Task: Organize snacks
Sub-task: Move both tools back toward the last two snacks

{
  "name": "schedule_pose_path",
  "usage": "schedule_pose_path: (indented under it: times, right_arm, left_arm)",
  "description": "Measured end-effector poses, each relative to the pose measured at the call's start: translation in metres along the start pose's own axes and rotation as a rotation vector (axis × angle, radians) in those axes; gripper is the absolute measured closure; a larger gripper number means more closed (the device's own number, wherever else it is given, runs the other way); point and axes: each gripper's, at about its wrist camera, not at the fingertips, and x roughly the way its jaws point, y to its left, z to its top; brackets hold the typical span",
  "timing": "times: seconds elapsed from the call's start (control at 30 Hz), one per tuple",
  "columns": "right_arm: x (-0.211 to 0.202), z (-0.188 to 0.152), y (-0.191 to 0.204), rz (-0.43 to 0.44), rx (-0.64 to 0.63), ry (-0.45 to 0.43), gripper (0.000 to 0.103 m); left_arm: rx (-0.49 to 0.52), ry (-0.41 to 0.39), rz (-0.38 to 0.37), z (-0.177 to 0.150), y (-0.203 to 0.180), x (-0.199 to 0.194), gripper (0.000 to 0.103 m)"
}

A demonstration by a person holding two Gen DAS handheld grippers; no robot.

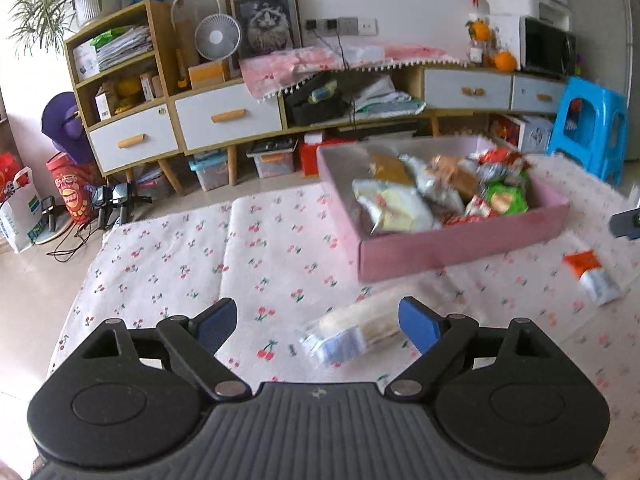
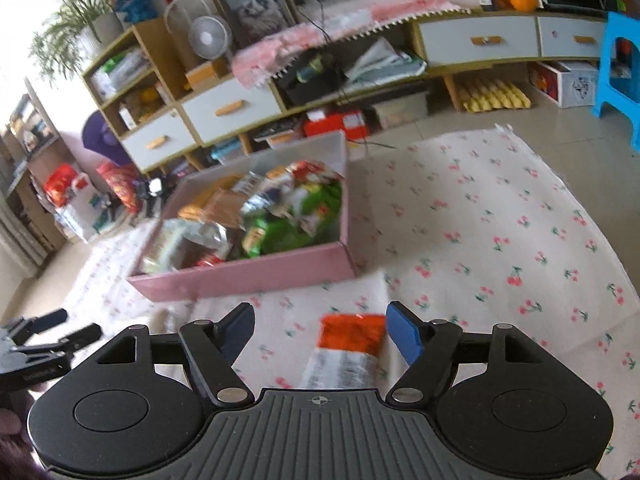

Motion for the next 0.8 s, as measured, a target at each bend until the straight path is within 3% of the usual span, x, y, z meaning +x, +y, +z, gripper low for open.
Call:
schedule_pose_path:
  times: [0.13,0.37,0.67,0.8]
  right_arm:
    - [0.007,-0.009,-0.006,-0.030,-0.033,0.031,0.029]
    - [0.014,-0.016,-0.013,-0.001,-0.036,0.081,0.029]
    - [0.025,-0.020,-0.015,0.019,-0.063,0.128,0.029]
    - [0.030,-0.021,-0.010,0.024,-0.086,0.128,0.029]
  left_arm:
    - [0.053,0.001,-0.011,-0.011,0.005,0.005,0.017]
    - [0.182,-0.008,-0.144,-0.011,0.000,0.014,0.017]
    - [0.278,0.034,-0.264,-0.011,-0.002,0.037,0.021]
    - [0.258,0.042,-0.277,-0.009,0.001,0.040,0.020]
